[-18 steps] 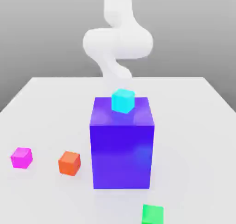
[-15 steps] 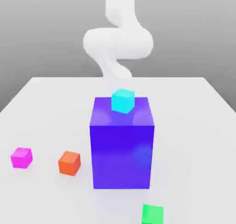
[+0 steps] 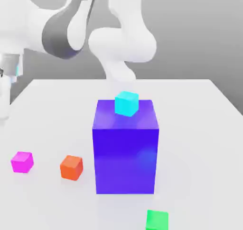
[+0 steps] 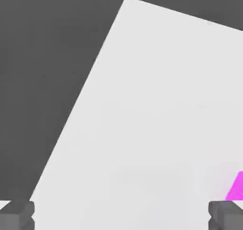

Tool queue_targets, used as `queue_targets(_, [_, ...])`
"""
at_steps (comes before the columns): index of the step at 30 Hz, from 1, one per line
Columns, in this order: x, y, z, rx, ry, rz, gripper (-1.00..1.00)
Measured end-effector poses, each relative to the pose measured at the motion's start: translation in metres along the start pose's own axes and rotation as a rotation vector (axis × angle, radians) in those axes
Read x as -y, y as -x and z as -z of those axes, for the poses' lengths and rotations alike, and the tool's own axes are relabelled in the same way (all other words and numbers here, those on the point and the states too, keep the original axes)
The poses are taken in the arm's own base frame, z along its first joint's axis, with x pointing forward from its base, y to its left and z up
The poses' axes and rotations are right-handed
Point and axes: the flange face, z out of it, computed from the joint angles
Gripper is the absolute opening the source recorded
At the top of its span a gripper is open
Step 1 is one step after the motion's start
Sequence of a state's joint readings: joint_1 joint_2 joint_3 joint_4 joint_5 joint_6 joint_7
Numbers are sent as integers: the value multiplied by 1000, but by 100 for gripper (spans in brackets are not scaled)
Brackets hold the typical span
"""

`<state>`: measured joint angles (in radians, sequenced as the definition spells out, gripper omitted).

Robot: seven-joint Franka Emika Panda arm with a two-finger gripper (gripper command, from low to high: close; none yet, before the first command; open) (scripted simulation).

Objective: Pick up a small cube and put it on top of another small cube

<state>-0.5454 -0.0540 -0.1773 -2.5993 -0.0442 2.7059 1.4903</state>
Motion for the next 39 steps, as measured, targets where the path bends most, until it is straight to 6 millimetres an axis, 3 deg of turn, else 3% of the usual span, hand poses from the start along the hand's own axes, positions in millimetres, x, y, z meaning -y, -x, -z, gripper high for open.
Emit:
queue_targets(4, [-48, -47, -71, 2, 125, -253, 0])
queue_targets(10, [-70, -54, -141, 3, 160, -317, 0])
queue_targets(11, [-73, -53, -150, 2, 161, -318, -100])
queue_targets(18, [-73, -53, -151, 2, 160, -318, -100])
queue_targets(24, [-62, -50, -97, 4, 160, -305, -100])
queue_targets(27, [-36, 13, -89, 17, 166, -150, -100])
queue_targets(31, [-15, 128, -79, 36, 169, 106, -100])
queue_targets(35, [-23, 238, -62, 54, 165, 338, -100])
queue_targets(39, [-54, 333, -41, 71, 152, 541, -100])
